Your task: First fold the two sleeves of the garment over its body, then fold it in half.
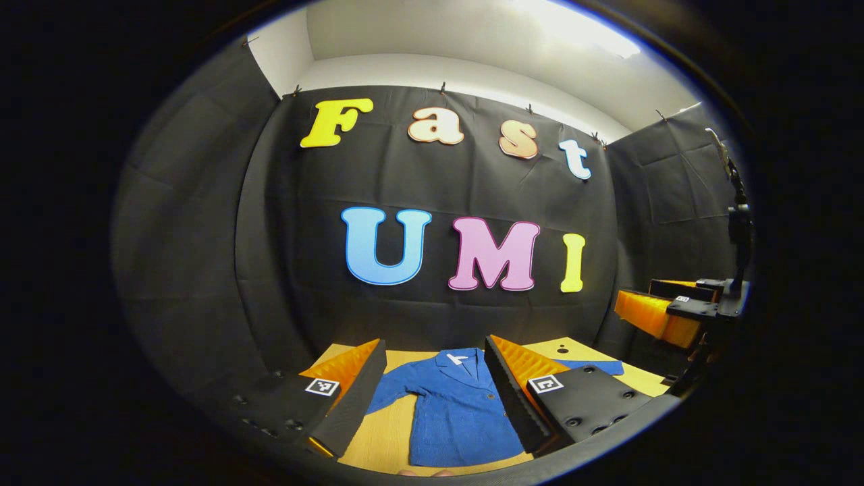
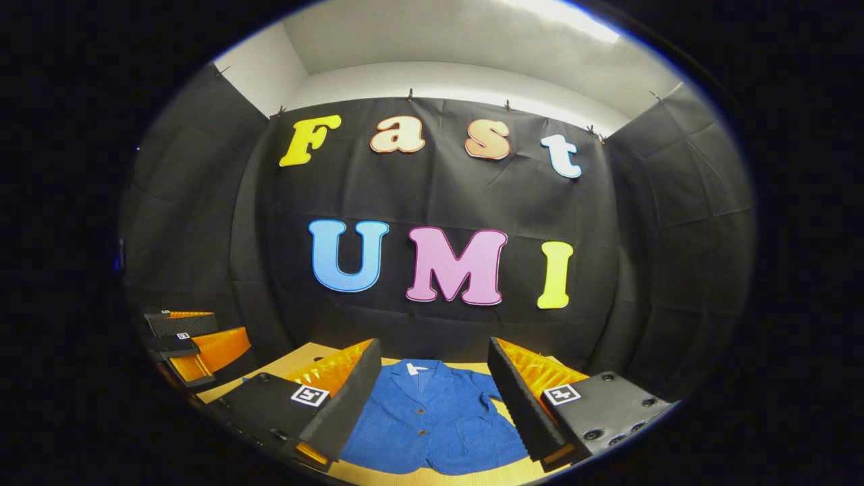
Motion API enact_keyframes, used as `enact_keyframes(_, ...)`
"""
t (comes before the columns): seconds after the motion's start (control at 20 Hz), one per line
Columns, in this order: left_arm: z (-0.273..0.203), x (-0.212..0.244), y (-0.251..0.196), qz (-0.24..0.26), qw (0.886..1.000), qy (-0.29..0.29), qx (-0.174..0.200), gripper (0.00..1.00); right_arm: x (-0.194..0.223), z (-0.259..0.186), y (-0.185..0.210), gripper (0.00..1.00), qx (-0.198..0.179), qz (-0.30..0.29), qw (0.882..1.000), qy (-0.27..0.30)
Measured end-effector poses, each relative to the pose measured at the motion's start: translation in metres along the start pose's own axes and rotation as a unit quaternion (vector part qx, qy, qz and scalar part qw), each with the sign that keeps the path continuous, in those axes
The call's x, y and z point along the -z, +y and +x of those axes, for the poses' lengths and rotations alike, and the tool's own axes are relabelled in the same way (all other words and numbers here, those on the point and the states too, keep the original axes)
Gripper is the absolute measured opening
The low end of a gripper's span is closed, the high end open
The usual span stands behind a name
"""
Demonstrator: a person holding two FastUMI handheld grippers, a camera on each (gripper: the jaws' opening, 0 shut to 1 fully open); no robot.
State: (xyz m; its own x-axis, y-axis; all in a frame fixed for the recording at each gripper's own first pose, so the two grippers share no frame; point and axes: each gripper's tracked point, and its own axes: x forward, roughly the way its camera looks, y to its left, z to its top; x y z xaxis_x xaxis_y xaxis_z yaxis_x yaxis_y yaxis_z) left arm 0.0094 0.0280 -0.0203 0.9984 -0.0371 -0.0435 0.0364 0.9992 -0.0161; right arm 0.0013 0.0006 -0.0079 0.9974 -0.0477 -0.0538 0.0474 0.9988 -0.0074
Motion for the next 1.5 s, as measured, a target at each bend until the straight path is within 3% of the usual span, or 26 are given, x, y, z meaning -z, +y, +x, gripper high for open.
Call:
enact_keyframes(0.2, 0.004, 0.004, 0.004, -0.002, 1.000, 0.010, -0.014, 0.84, -0.011, 0.000, -0.006, 0.99, 0.009, -0.003, 1.000, -0.018)
enact_keyframes(0.3, 0.005, 0.000, -0.002, -0.004, 1.000, 0.007, -0.012, 0.84, -0.011, -0.001, -0.007, 0.95, 0.012, 0.004, 1.000, -0.020)
enact_keyframes(0.4, 0.008, -0.002, -0.007, -0.001, 1.000, 0.004, -0.007, 0.84, -0.012, -0.001, -0.009, 0.99, 0.014, 0.006, 1.000, -0.024)
enact_keyframes(0.45, 0.011, -0.002, -0.008, 0.003, 1.000, 0.004, -0.007, 0.84, -0.010, 0.001, -0.010, 0.95, 0.012, 0.004, 1.000, -0.023)
enact_keyframes(0.55, 0.017, -0.004, -0.012, 0.006, 1.000, 0.001, -0.009, 0.84, -0.005, 0.004, -0.015, 0.99, 0.008, -0.001, 1.000, -0.016)
enact_keyframes(0.7, 0.030, -0.003, -0.007, 0.007, 0.999, 0.002, -0.032, 0.84, -0.002, 0.017, -0.026, 0.99, 0.009, 0.001, 1.000, -0.014)
enact_keyframes(0.75, 0.035, 0.001, -0.002, 0.009, 0.999, 0.007, -0.045, 0.84, 0.004, 0.021, -0.029, 0.96, 0.009, 0.001, 1.000, -0.010)
enact_keyframes(0.9, 0.051, 0.013, -0.006, -0.006, 0.998, 0.026, -0.054, 0.84, 0.018, 0.042, -0.035, 0.99, 0.005, 0.007, 1.000, 0.008)
enact_keyframes(1.2, 0.081, 0.025, -0.003, -0.018, 0.996, 0.052, -0.075, 0.84, 0.064, 0.087, -0.040, 0.96, -0.011, 0.010, 0.999, 0.050)
enact_keyframes(1.4, 0.097, 0.026, -0.004, -0.011, 0.994, 0.058, -0.088, 0.84, 0.108, 0.121, -0.058, 1.00, -0.006, 0.038, 0.995, 0.094)
enact_keyframes(1.5, 0.103, 0.024, -0.007, -0.007, 0.993, 0.060, -0.097, 0.84, 0.133, 0.140, -0.078, 0.96, 0.008, 0.054, 0.991, 0.123)
